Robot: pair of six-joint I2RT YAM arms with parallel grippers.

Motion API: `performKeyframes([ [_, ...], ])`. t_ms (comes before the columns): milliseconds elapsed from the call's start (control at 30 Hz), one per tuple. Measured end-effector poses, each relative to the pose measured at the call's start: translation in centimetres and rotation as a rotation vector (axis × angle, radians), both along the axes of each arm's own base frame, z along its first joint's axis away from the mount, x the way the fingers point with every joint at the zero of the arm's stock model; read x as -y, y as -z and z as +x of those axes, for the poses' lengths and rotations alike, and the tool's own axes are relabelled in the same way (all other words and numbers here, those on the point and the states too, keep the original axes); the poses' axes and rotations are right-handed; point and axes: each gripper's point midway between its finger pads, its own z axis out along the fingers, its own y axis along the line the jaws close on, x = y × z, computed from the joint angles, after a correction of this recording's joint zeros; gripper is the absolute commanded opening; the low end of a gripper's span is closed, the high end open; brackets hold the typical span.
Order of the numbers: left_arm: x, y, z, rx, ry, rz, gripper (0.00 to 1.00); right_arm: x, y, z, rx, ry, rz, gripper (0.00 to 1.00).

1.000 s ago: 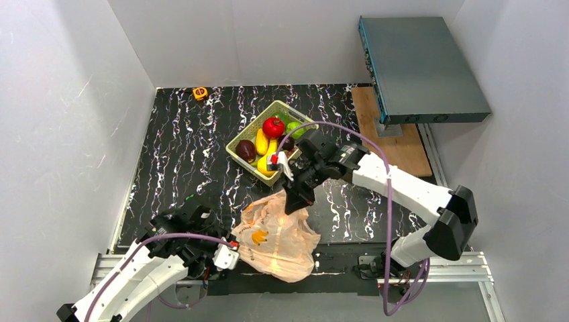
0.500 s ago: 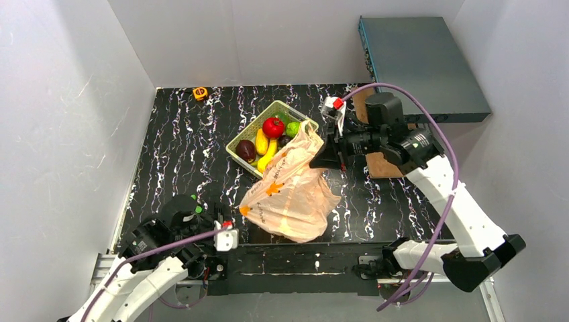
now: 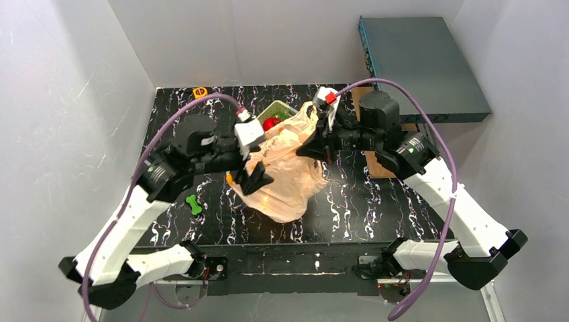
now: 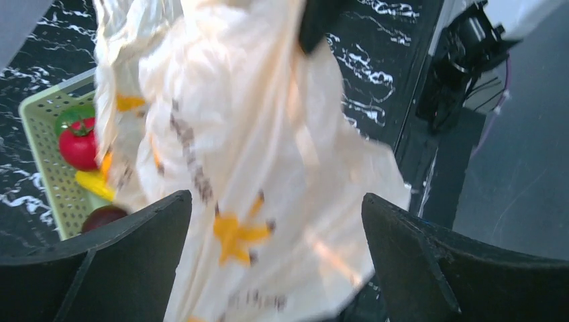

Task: Place the fake fruits into the plastic bag and tie a complex knot

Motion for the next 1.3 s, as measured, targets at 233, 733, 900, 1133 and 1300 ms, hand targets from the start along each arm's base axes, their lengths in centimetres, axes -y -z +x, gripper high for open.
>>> performKeyframes([
  [233,4.3,1.7,3.7,-0.063,-0.022,-0.023,0.65,-3.3,-1.0,-1.2,-0.025,-0.014,0.041,0.01],
  [733,-0.3,1.6,-1.3,0.103,0.062,-0.106,0.0,2.1,-3.2,0.3,0.134,0.123,-0.038,0.98],
  [900,0.0,1.6,-2.0,0.124,0.121,-0.104,0.0,2.1,-3.6,0.4,0.123,0.111,-0.07,0.98],
  [1133,0.3,2.3,-1.6,0.122,0.147,-0.073,0.0,0.1,0.1,1.7,-0.024,0.096,-0.149,0.86],
  [1300,0.1,0.5,-1.7,0.146,0.138,-0.089,0.0,0.1,2.7,2.3,-0.085,0.088,-0.225,0.01],
])
